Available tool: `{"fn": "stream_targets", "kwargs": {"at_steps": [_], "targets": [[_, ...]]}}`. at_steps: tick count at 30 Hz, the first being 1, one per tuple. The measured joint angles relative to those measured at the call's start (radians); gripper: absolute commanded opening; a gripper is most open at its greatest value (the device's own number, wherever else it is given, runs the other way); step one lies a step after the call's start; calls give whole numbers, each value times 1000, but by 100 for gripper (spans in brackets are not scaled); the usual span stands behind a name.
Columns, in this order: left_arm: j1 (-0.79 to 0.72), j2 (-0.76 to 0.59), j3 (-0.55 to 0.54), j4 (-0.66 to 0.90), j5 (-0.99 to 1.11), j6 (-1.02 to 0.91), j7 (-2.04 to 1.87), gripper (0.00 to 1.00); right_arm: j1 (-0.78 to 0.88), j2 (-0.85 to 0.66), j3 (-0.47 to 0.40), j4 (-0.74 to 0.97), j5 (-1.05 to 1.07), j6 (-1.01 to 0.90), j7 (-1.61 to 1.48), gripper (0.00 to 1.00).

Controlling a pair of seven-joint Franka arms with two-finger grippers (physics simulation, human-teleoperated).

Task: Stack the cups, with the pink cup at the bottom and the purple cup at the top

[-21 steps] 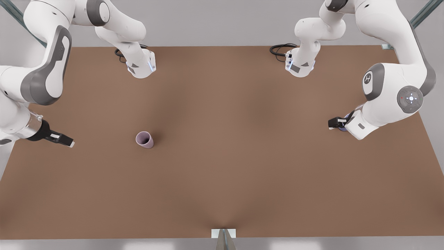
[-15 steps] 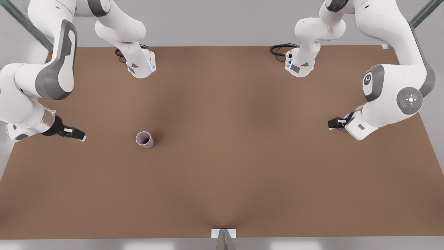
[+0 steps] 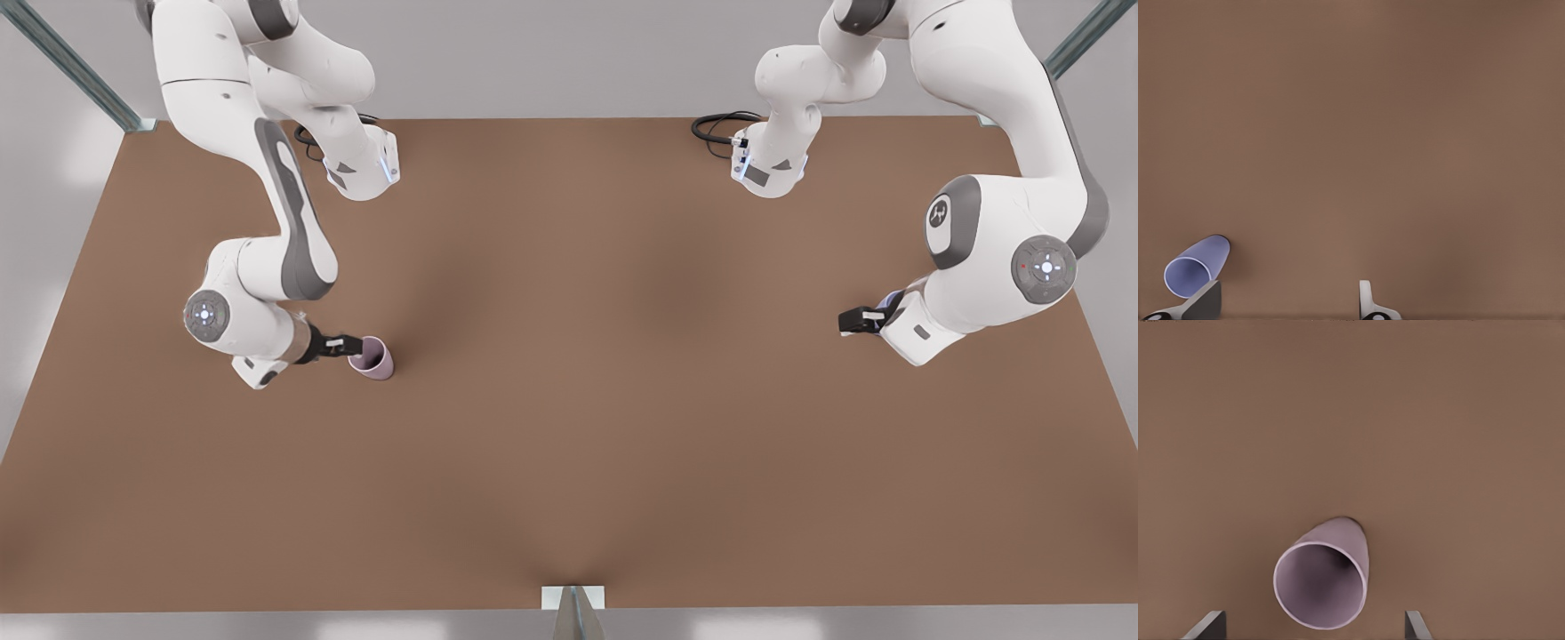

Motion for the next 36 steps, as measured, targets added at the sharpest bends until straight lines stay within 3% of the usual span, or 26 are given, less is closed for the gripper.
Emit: {"fn": "stream_targets", "kwargs": {"at_steps": [11,33,34,36], "targets": [[0,8,1,0,0,0,0,100,1,50,-4,-92,-5,231,-191,100],[0,24,4,0,1,5,0,100,6,51,-1,-231,-22,335,-403,100],[0,25,4,0,1,5,0,100,6,59,0,-232,-21,338,-408,99],[0,25,4,0,1,6,0,100,8,63,0,-234,-19,343,-418,83]]}}
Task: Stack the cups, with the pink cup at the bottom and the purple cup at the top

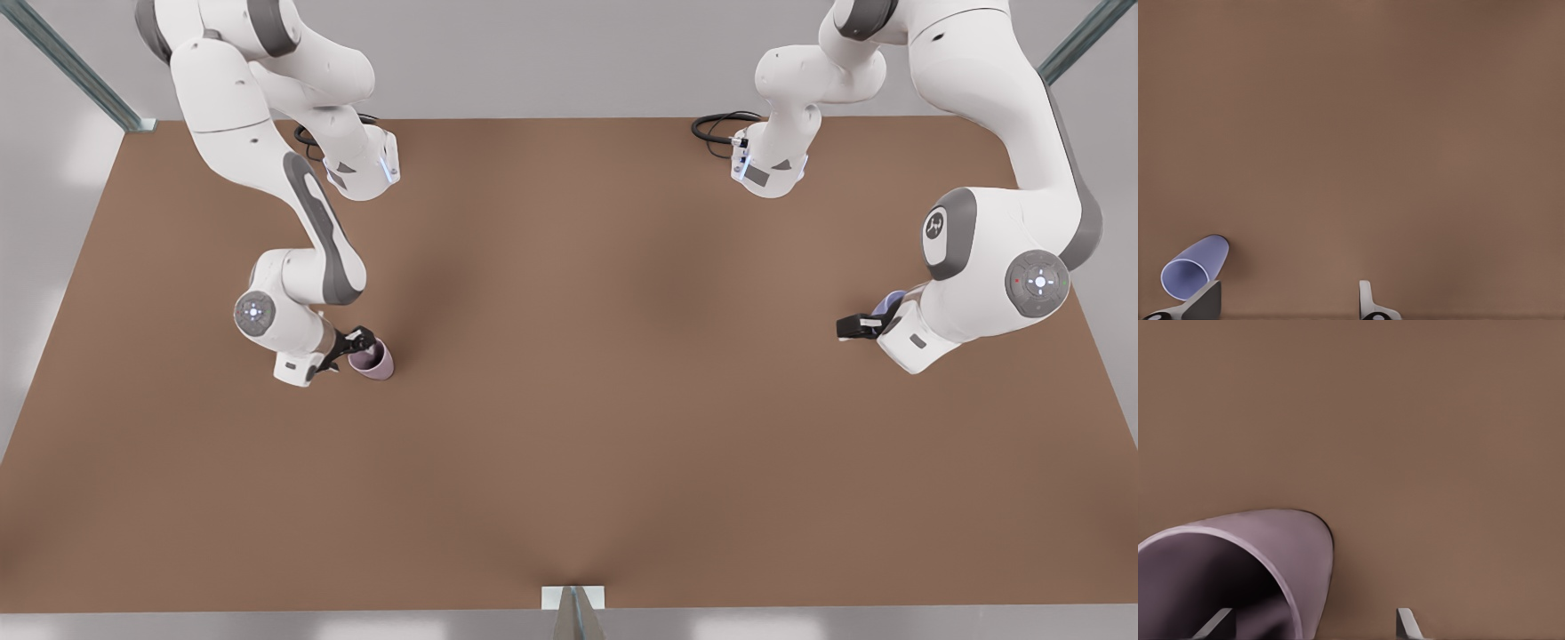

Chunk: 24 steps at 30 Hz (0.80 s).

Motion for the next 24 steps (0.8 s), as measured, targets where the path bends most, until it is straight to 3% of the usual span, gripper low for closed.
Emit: {"fn": "stream_targets", "kwargs": {"at_steps": [2,5,7,11,13,19,24], "targets": [[0,0,0,0,0,0,0,100,9,0,0,-3,2,3,-10,60],[0,1,0,0,0,1,0,100,14,2,0,-6,4,7,-21,59],[0,1,0,0,0,1,0,100,14,4,0,-5,7,8,-27,41],[0,2,0,0,0,2,0,100,25,13,0,-4,10,12,-38,39],[0,2,0,0,0,3,0,100,28,15,0,-4,12,15,-44,21],[1,3,0,1,1,9,0,100,86,-47,3,35,16,-10,-48,21],[2,7,0,2,2,20,0,100,360,-71,1,201,22,-79,48,21]]}}
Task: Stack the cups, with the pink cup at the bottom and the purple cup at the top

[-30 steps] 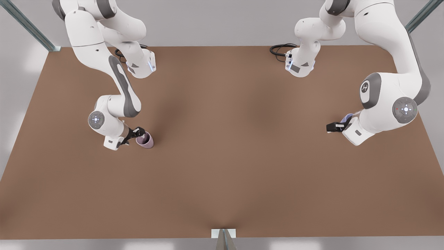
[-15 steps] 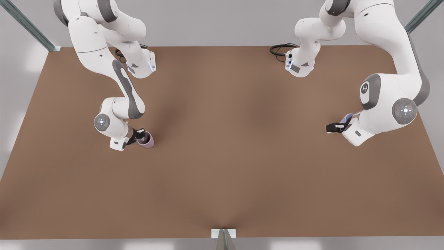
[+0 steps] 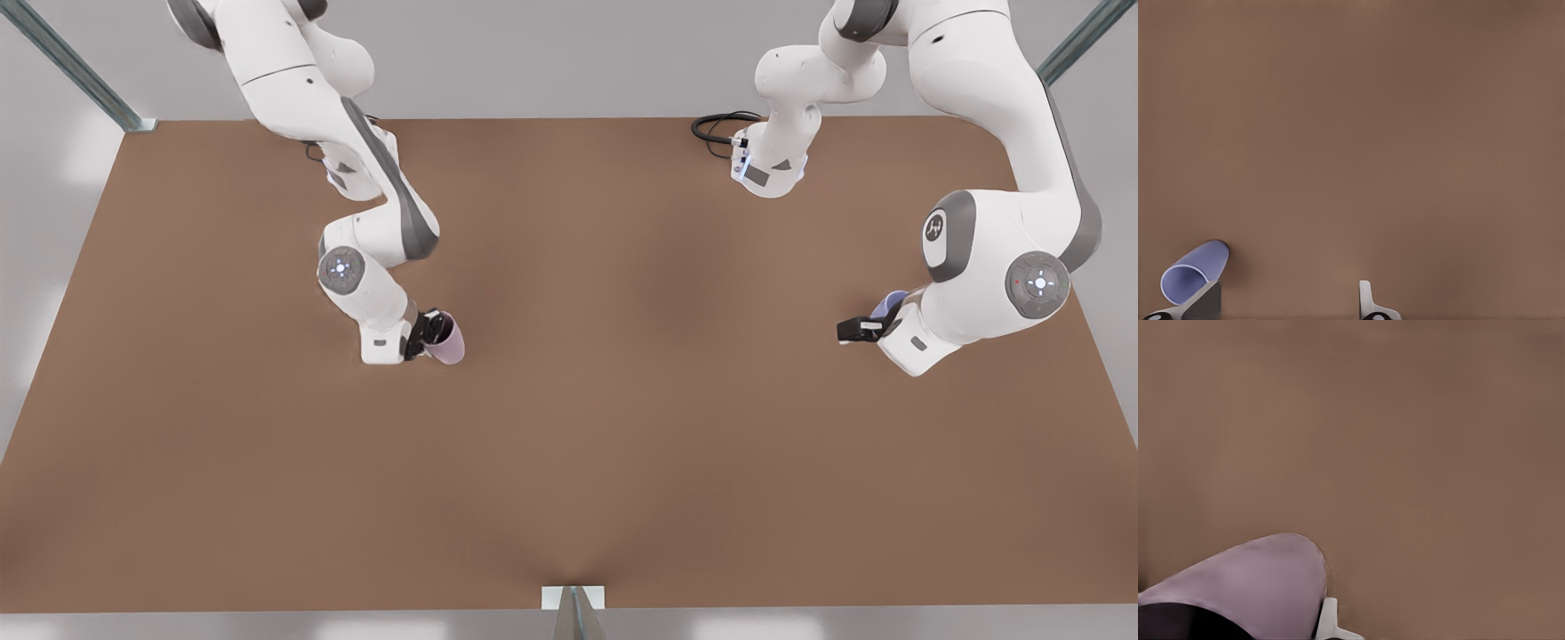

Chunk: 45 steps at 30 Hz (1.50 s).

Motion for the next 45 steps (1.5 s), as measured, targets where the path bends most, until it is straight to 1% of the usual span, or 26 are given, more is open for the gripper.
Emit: {"fn": "stream_targets", "kwargs": {"at_steps": [1,2,5,8,10,13,16,20,28,29,30,33,36,41,45], "targets": [[1,2,0,0,0,3,0,100,51,43,-1,102,8,-27,31,21],[2,3,0,0,0,5,0,100,113,116,-3,239,15,-60,68,21],[2,4,0,0,0,11,1,100,279,369,-21,641,26,-162,202,21],[2,8,0,0,0,15,3,100,387,608,-44,946,27,-237,351,21],[4,14,2,-1,1,21,4,100,428,702,-65,1057,25,-278,448,21],[15,27,49,-48,0,51,10,100,450,767,-75,1120,-3,-335,576,21],[24,-6,88,-188,-1,116,19,100,464,786,-91,1135,-33,-383,684,21],[23,-68,126,-396,-1,252,41,100,484,795,-115,1134,-50,-417,801,21],[16,-132,229,-654,0,520,130,100,502,856,-112,1160,-51,-403,972,21],[17,-135,245,-680,0,555,147,100,503,858,-112,1161,-50,-400,988,24],[20,-136,257,-696,0,587,165,100,503,859,-112,1162,-52,-398,1004,38],[27,-145,282,-750,0,665,216,100,503,859,-113,1162,-53,-395,1049,57],[23,-151,295,-788,-1,718,261,100,504,855,-118,1157,-46,-394,1085,66],[12,-153,319,-828,-1,760,327,100,531,845,-150,1154,-14,-399,1133,69],[20,-155,341,-860,-1,778,372,100,536,823,-156,1152,-2,-418,1163,70]]}}
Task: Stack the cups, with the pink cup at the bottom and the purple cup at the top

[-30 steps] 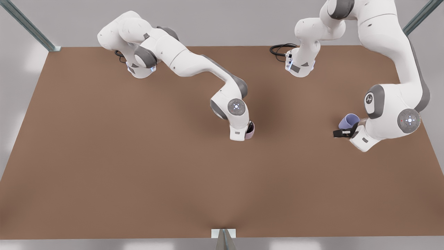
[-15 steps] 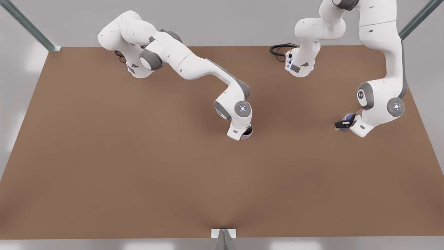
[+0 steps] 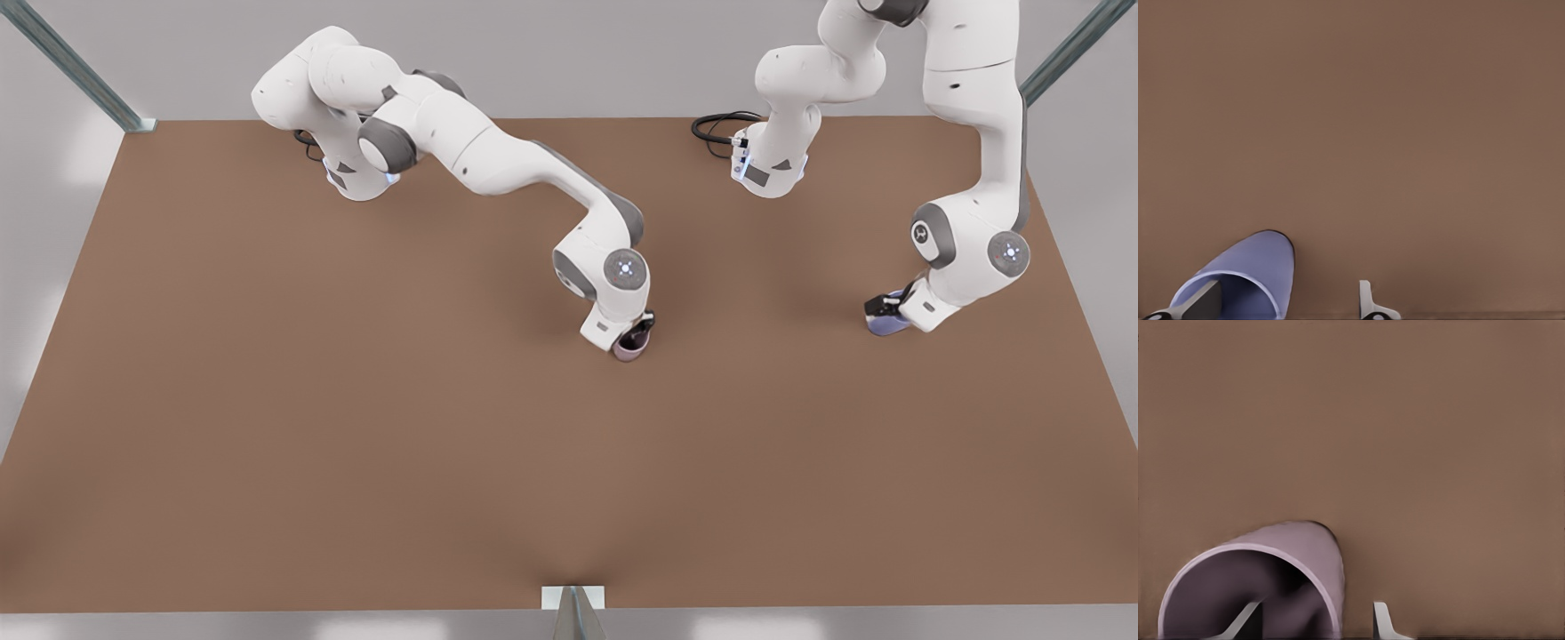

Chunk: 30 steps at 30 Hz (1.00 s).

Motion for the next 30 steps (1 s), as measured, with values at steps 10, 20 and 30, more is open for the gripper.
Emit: {"fn": "stream_targets", "kwargs": {"at_steps": [10,20,30], "targets": [[-1,20,11,-39,0,16,78,100,-21,-255,-66,-168,-3,-64,39,100],[-1,75,11,-33,0,45,122,67,-968,-946,20,-615,-130,-242,-222,100],[-1,83,11,-28,3,58,144,31,-959,-899,13,-542,-150,-317,-483,100]]}}
